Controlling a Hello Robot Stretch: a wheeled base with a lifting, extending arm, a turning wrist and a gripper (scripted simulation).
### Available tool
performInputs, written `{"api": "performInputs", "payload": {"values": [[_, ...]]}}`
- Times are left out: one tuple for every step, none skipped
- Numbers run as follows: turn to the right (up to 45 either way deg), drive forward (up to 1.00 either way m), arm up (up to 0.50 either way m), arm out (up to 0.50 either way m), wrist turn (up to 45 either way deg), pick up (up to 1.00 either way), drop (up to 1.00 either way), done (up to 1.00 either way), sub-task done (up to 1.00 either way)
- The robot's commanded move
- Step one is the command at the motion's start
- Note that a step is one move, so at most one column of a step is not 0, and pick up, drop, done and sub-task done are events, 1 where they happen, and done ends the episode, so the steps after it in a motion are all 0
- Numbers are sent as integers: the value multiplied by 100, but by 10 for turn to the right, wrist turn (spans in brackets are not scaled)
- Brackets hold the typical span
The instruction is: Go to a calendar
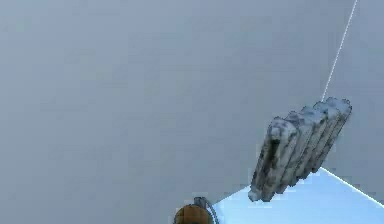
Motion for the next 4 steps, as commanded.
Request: {"api": "performInputs", "payload": {"values": [[-450,0,0,0,0,0,0,0,0],[-150,0,0,0,0,0,0,0,0],[0,20,0,0,0,0,0,0,0],[-450,0,0,0,0,0,0,0,0]]}}
